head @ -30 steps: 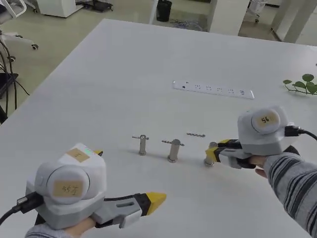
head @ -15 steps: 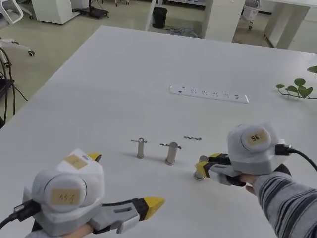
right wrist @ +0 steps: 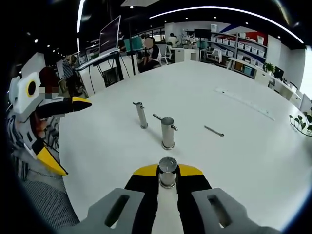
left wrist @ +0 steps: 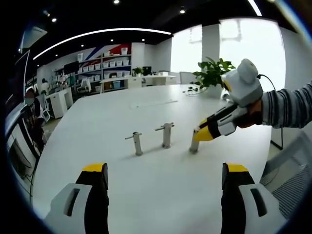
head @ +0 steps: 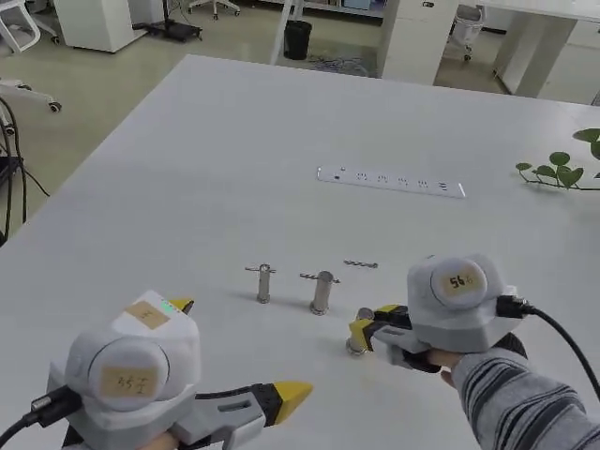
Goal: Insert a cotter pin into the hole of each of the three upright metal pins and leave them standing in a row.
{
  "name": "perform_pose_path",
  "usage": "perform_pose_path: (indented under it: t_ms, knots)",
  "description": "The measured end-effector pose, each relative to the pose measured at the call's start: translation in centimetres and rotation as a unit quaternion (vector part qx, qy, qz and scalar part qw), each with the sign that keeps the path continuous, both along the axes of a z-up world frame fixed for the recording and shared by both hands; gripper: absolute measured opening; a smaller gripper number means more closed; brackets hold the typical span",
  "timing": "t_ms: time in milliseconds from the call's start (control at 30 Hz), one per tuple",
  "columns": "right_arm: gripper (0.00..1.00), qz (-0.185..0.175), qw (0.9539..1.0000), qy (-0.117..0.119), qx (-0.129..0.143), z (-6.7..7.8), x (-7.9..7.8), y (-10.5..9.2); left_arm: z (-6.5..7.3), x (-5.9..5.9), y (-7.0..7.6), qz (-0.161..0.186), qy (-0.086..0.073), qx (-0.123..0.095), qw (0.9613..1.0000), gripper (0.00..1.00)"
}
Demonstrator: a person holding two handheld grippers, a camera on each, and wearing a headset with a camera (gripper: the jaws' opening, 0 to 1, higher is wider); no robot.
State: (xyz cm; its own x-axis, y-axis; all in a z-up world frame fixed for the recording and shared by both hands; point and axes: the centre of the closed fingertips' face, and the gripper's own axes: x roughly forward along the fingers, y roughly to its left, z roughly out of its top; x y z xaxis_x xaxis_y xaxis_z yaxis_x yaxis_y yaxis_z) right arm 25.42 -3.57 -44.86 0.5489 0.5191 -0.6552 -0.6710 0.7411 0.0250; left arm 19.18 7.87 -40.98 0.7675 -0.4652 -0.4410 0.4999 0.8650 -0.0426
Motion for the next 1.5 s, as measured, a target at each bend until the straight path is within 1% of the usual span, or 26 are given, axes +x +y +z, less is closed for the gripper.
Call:
perform_pose_path:
  t_ms: [100,167,200,333,567,767,900,933,1000,1067,1200,1300,1333,1500]
  knots:
    - [0.08,-0.002,1.0,0.0,0.003,-0.2,-0.3,0.2,-0.1,0.0,0.1,0.002,0.001,0.0,1.0,0.96]
    - [0.08,0.001,1.0,-0.003,-0.001,-0.4,-0.6,0.4,-0.1,0.0,0.2,0.003,0.001,0.0,1.0,0.96]
    - [0.08,0.001,0.9999,-0.01,-0.001,-0.3,-0.7,0.5,-0.1,0.0,0.2,0.003,0.001,-0.001,1.0,0.96]
    - [0.08,0.002,0.9999,-0.016,-0.005,-0.4,-1.0,0.8,-0.2,0.0,0.2,0.003,0.002,-0.003,1.0,0.95]
    - [0.09,-0.014,0.9997,-0.017,-0.003,-0.5,-1.2,0.9,-0.5,-0.1,-0.2,-0.002,0.006,-0.002,1.0,0.95]
    - [0.09,-0.029,0.9995,-0.009,0.005,-0.4,-1.2,0.8,-0.4,-0.2,-0.3,-0.003,0.005,-0.003,1.0,0.95]
    - [0.16,-0.022,0.9997,-0.001,0.013,-0.5,-1.7,0.9,-0.4,-0.3,-0.3,-0.001,0.006,-0.003,1.0,0.95]
    - [0.18,-0.021,0.9997,-0.001,0.014,-0.4,-1.8,0.7,-0.4,-0.3,-0.3,-0.001,0.006,-0.003,1.0,0.95]
    - [0.2,-0.02,0.9995,-0.004,0.026,-0.1,-2.0,0.6,-0.3,-0.3,-0.2,-0.001,0.006,-0.002,1.0,0.95]
    - [0.23,-0.018,0.9995,-0.004,0.025,0.0,-2.1,0.3,-0.3,-0.4,-0.2,0.0,0.007,-0.003,1.0,0.95]
    - [0.27,-0.016,0.9993,-0.003,0.035,0.6,-2.5,-0.7,-0.4,-0.5,-0.3,0.001,0.009,-0.002,1.0,0.95]
    - [0.28,-0.013,0.9994,-0.004,0.03,0.7,-2.7,-1.6,-0.4,-0.5,-0.3,0.0,0.009,-0.001,1.0,0.95]
    - [0.28,-0.012,0.9997,-0.002,0.023,0.6,-2.7,-2.1,-0.4,-0.4,-0.3,0.0,0.008,0.0,1.0,0.95]
    - [0.28,-0.005,0.9999,0.002,0.013,0.4,-2.3,-3.6,-0.1,-0.1,-0.2,0.001,0.004,-0.001,1.0,0.96]
